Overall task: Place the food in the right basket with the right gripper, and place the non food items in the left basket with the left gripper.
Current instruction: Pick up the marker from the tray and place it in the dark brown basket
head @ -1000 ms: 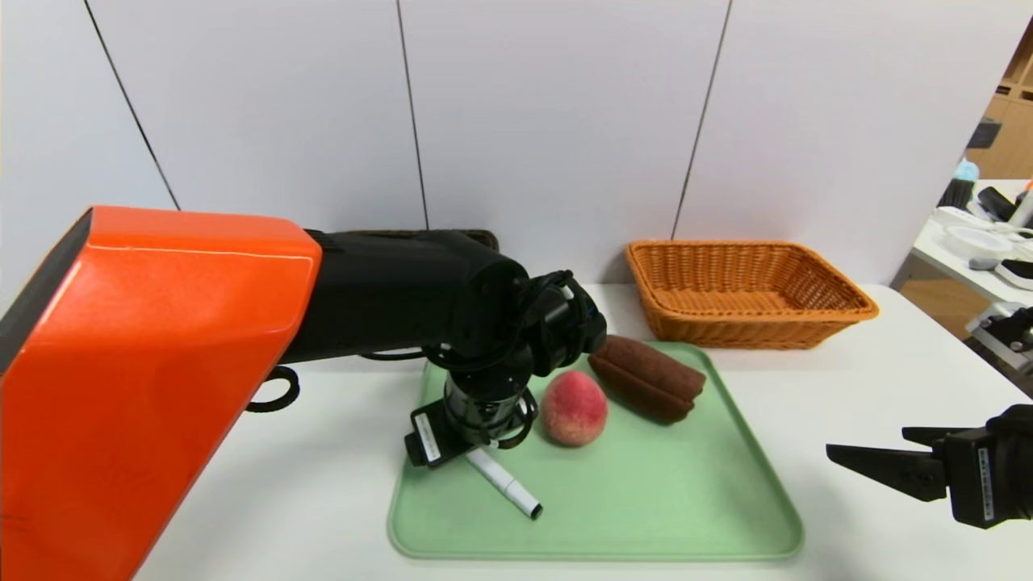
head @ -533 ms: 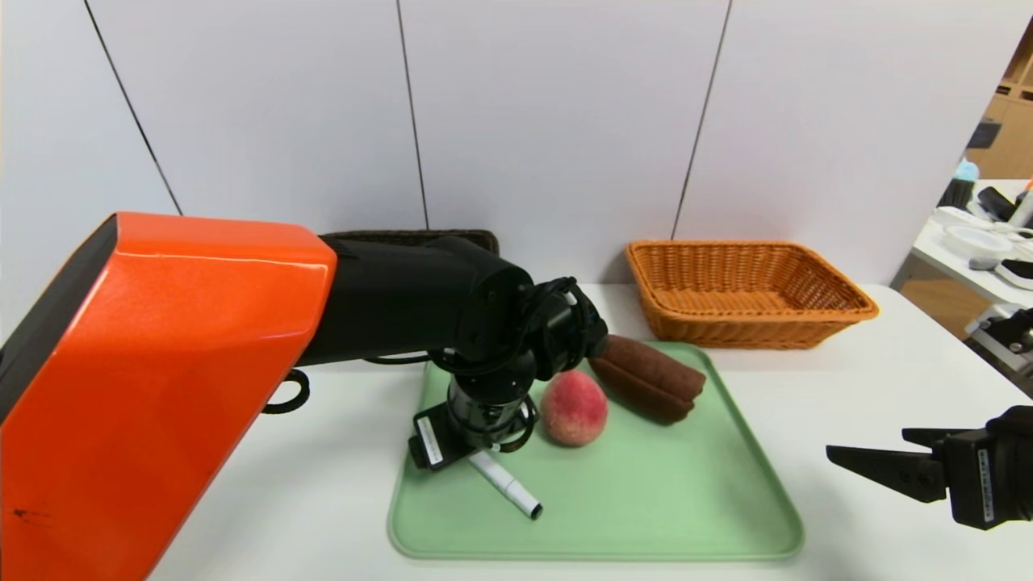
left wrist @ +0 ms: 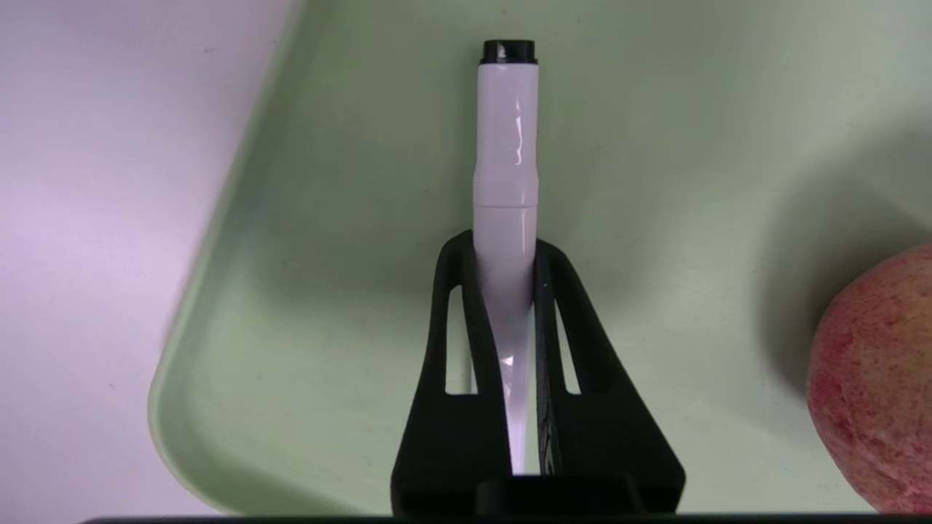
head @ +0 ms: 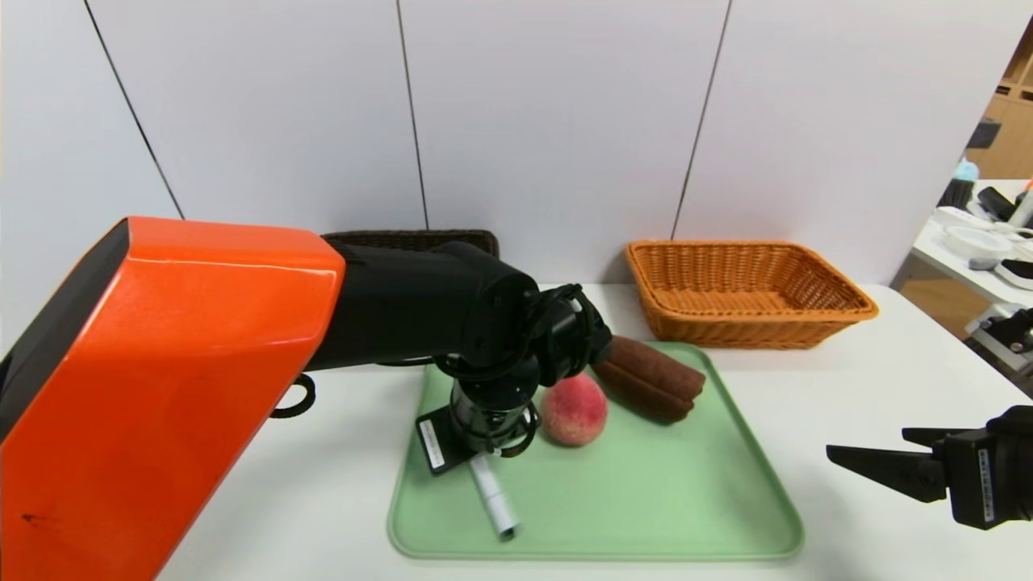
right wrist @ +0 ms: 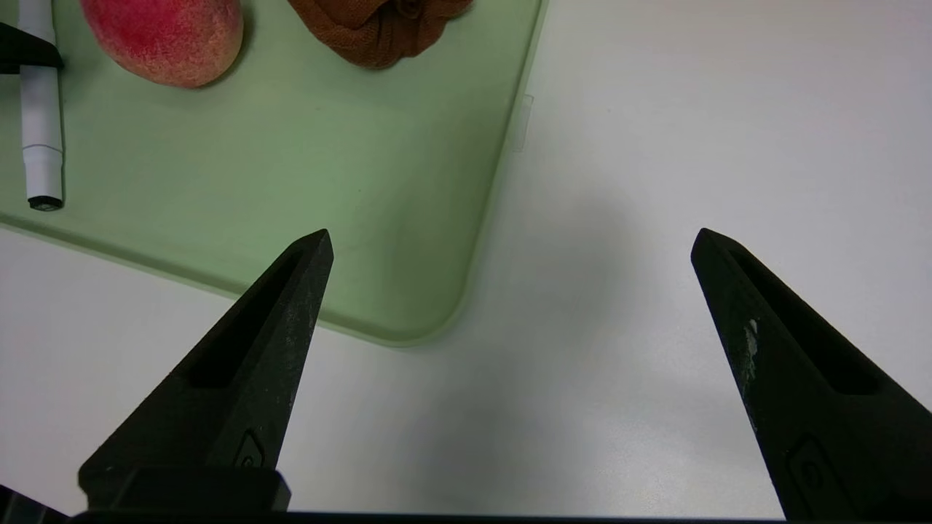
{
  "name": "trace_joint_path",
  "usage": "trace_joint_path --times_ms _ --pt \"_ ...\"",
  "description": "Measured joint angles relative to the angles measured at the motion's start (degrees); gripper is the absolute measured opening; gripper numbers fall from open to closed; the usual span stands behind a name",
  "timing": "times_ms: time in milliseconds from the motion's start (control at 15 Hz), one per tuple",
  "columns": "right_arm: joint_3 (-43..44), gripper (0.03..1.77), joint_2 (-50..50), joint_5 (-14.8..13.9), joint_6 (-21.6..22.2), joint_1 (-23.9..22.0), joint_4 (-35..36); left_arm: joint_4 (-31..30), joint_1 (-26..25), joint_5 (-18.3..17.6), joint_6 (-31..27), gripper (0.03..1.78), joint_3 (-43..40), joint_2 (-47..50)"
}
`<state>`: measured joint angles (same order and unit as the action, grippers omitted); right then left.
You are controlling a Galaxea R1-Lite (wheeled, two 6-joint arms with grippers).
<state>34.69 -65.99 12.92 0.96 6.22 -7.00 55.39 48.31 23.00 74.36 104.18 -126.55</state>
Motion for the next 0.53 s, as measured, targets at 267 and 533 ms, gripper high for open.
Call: trace_joint_path --times_ms 267,533 --pt "0.0 1.7 0.1 0.0 0.0 0.0 0.0 0.1 0.0 0.0 -0.1 0.16 0.0 0.3" --pt "-0.4 1.7 0.5 0.0 0.1 -0.1 0.0 0.1 -0.2 0.5 -1.5 0.16 0.0 3.4"
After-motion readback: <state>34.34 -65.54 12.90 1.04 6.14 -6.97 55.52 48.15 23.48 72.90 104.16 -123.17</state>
